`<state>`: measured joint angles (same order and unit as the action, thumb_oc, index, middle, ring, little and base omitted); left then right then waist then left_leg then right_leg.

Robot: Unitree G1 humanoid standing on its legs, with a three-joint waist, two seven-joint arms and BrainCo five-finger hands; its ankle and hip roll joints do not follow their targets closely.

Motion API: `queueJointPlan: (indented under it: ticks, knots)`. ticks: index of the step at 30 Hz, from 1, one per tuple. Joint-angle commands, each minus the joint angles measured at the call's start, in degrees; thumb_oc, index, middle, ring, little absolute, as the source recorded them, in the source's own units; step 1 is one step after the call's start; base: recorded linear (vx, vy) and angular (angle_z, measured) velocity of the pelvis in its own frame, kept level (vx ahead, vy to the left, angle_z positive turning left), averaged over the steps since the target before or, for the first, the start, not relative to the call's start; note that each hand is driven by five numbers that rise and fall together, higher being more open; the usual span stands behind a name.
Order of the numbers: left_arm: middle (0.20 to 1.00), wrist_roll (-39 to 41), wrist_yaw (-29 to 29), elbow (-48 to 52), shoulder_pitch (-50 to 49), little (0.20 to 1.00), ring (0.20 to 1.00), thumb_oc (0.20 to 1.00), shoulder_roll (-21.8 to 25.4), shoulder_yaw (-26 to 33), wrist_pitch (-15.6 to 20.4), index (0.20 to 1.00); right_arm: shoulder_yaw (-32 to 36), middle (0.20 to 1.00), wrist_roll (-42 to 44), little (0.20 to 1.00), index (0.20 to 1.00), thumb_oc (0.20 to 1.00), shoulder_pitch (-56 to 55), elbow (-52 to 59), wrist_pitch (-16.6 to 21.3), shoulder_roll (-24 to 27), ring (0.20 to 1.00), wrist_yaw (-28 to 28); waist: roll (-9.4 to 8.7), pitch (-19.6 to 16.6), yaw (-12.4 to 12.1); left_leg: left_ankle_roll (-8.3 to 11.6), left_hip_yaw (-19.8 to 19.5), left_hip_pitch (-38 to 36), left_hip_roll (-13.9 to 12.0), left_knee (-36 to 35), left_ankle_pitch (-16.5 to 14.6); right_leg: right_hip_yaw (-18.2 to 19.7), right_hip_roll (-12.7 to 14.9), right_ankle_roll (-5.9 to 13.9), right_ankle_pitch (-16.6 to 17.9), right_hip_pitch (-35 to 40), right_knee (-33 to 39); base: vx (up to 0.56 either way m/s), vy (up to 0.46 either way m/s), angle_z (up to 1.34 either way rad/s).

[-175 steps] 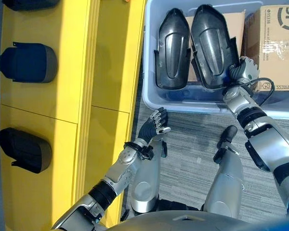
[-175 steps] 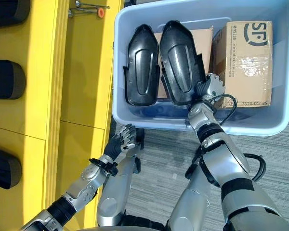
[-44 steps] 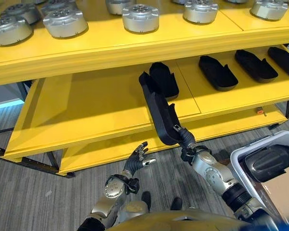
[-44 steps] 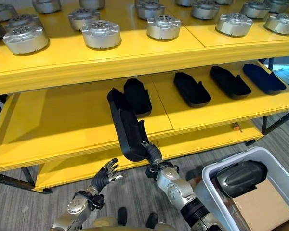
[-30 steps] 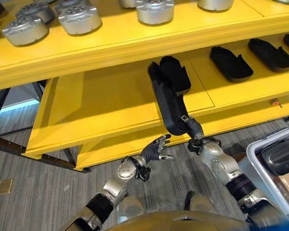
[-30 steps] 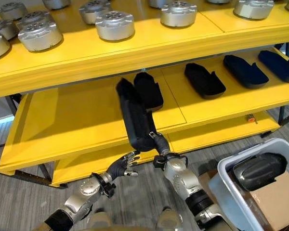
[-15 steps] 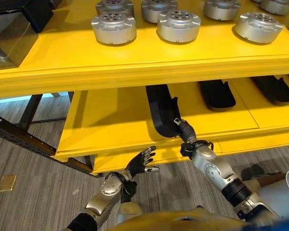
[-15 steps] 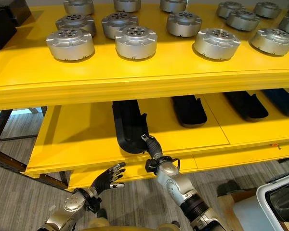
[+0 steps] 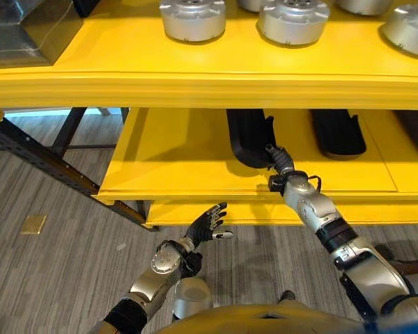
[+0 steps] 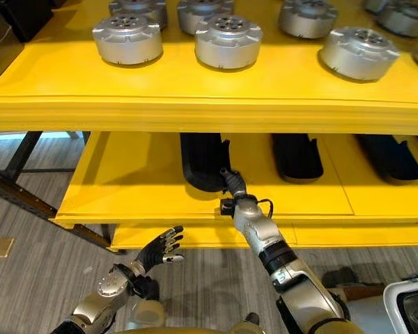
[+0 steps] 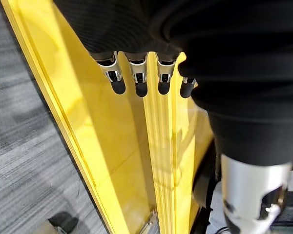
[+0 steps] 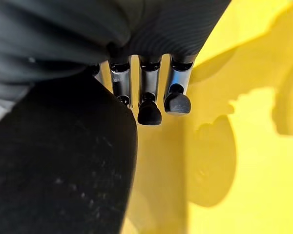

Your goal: Move parts from the plastic box to the shelf.

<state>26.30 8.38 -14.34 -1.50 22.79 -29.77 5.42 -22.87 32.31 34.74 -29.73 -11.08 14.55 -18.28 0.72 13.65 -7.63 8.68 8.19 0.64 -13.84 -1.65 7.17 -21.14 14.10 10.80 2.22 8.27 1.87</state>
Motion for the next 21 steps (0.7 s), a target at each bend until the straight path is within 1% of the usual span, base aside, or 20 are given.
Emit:
queueJointPlan:
  ticks: [1, 3, 4, 6, 8, 12, 13, 14, 15, 16, 17, 18, 21]
  knots:
    - [1.000, 1.9, 0.0, 2.8, 3.2, 1.000, 1.000, 1.000, -0.3, -2.3, 2.0, 1.000, 3.8, 0.200, -1.8, 0.200, 0.200, 0.200, 7.7, 0.0, 2.5, 1.0, 0.200, -0.2, 0.81, 1.5, -2.1, -3.66, -2.5, 1.3, 2.6, 3.9, -1.6, 3.5, -1.9, -5.47, -5.2, -4.8, -11.4, -0.16, -0.011, 0.20]
    - [1.000, 2.9, 0.7, 3.3, 5.2, 1.000, 1.000, 1.000, 0.0, -2.9, 2.0, 1.000, 4.9, 0.200, -3.0, 0.200, 0.200, 0.200, 12.1, -4.5, 2.8, 2.5, 0.200, 0.2, 1.52, 3.7, -3.0, -3.48, -3.4, 3.9, 2.7, 5.6, -1.5, 3.3, -1.7, -5.85, -6.0, -6.7, -13.6, -0.22, -0.008, 0.10]
    - [1.000, 3.1, 1.0, 3.2, 5.6, 1.000, 1.000, 1.000, 0.0, -3.1, 1.8, 1.000, 5.1, 0.200, -3.5, 0.200, 0.200, 0.200, 13.1, -5.5, 2.9, 2.9, 0.200, 0.1, 1.71, 4.1, -3.2, -3.48, -3.5, 4.4, 2.8, 5.9, -1.5, 3.2, -1.7, -5.96, -6.2, -7.1, -14.1, -0.23, -0.005, 0.13]
    - [1.000, 4.2, 1.2, 3.4, 7.8, 1.000, 1.000, 1.000, 0.0, -3.9, 2.3, 1.000, 5.6, 0.200, -4.8, 0.200, 0.200, 0.200, 17.3, -10.0, 3.9, 4.4, 0.200, 0.6, 2.54, 6.2, -3.8, -3.44, -4.0, 6.6, 3.0, 7.1, -1.3, 2.9, -1.6, -6.34, -7.0, -9.1, -16.2, -0.23, 0.000, 0.14]
    - [1.000, 4.4, 0.3, 3.6, 9.3, 1.000, 1.000, 1.000, 0.1, -4.4, 3.0, 1.000, 5.6, 0.200, -5.2, 0.200, 0.200, 0.200, 20.3, -13.1, 3.9, 5.7, 0.200, 1.0, 3.21, 7.8, -4.0, -3.40, -3.9, 7.9, 3.0, 7.7, -1.1, 2.3, -1.7, -6.77, -7.6, -10.7, -17.9, -0.21, 0.005, 0.06]
    - [1.000, 5.5, -0.6, 4.4, 11.2, 1.000, 1.000, 1.000, 0.3, -4.7, 3.7, 1.000, 5.6, 0.200, -4.6, 0.200, 0.200, 0.200, 24.2, -17.0, 4.3, 7.4, 0.200, -0.3, 4.04, 10.3, -4.3, -3.39, -3.1, 10.3, 2.6, 8.9, -0.7, 1.5, -1.1, -7.06, -7.9, -14.3, -21.3, -0.21, -0.006, 0.07]
    - [1.000, 5.6, -1.3, 4.9, 12.2, 1.000, 1.000, 1.000, -0.1, -5.4, 3.8, 1.000, 5.3, 0.200, -4.3, 0.200, 0.200, 0.200, 26.3, -19.1, 3.8, 8.0, 0.200, -0.7, 4.25, 11.8, -4.1, -3.43, -2.4, 11.3, 2.5, 10.2, -1.0, 1.6, -0.5, -7.24, -8.7, -16.1, -24.1, -0.18, 0.000, 0.01]
    - [1.000, 6.1, -2.4, 4.9, 12.4, 1.000, 1.000, 1.000, -0.2, -5.8, 4.0, 1.000, 5.2, 0.200, -3.5, 0.200, 0.200, 0.200, 26.8, -20.0, 4.1, 8.7, 0.200, -0.7, 4.33, 12.4, -3.8, -3.47, -1.9, 11.9, 2.3, 11.4, -1.3, 1.6, -0.4, -7.56, -9.2, -17.1, -25.7, -0.21, -0.009, 0.02]
    - [1.000, 7.5, -3.1, 4.6, 12.6, 1.000, 1.000, 1.000, -0.4, -5.6, 3.4, 1.000, 5.1, 0.200, -3.2, 0.200, 0.200, 0.200, 27.4, -20.4, 3.7, 8.8, 0.200, -1.4, 4.22, 12.9, -3.6, -3.59, -1.3, 12.2, 2.1, 12.4, -1.6, 1.7, 0.2, -7.35, -8.9, -18.3, -26.9, -0.18, -0.015, -0.05]
    - [1.000, 8.2, -2.0, 4.7, 13.3, 1.000, 1.000, 1.000, -0.8, -5.8, 2.5, 1.000, 4.9, 0.200, -2.6, 0.200, 0.200, 0.200, 28.6, -20.9, 3.0, 9.1, 0.200, -2.6, 4.13, 13.6, -3.2, -3.87, -0.1, 12.6, 1.8, 13.4, -2.2, 1.9, 0.6, -7.26, -8.9, -19.4, -27.9, -0.17, -0.007, -0.05]
    - [1.000, 7.7, -1.9, 4.9, 13.6, 1.000, 1.000, 1.000, -0.8, -6.3, 2.5, 1.000, 4.9, 0.200, -2.2, 0.200, 0.200, 0.200, 29.2, -21.4, 2.7, 9.6, 0.200, -3.0, 4.09, 13.9, -2.9, -4.00, 0.3, 12.9, 1.7, 14.4, -2.7, 2.1, 0.8, -7.31, -9.1, -19.9, -28.8, -0.18, 0.026, -0.13]
    - [1.000, 7.5, -2.8, 5.1, 14.1, 1.000, 1.000, 1.000, -0.9, -7.3, 2.7, 1.000, 4.7, 0.200, -1.6, 0.200, 0.200, 0.200, 30.2, -22.4, 2.1, 10.8, 0.200, -3.3, 3.93, 14.5, -2.3, -4.22, 1.0, 13.5, 1.5, 16.9, -3.8, 2.6, 1.3, -7.42, -9.6, -21.0, -31.0, -0.11, 0.043, -0.12]
    - [1.000, 8.3, -4.7, 5.7, 15.3, 1.000, 1.000, 1.000, -0.8, -8.1, 3.4, 1.000, 4.9, 0.200, -2.0, 0.200, 0.200, 0.200, 31.6, -22.6, 1.3, 12.1, 0.200, -3.6, 3.60, 15.3, -1.4, -4.91, 2.1, 15.0, 1.3, 21.1, -6.2, 3.7, 2.5, -7.43, -10.7, -23.2, -34.8, -0.09, 0.042, -0.16]
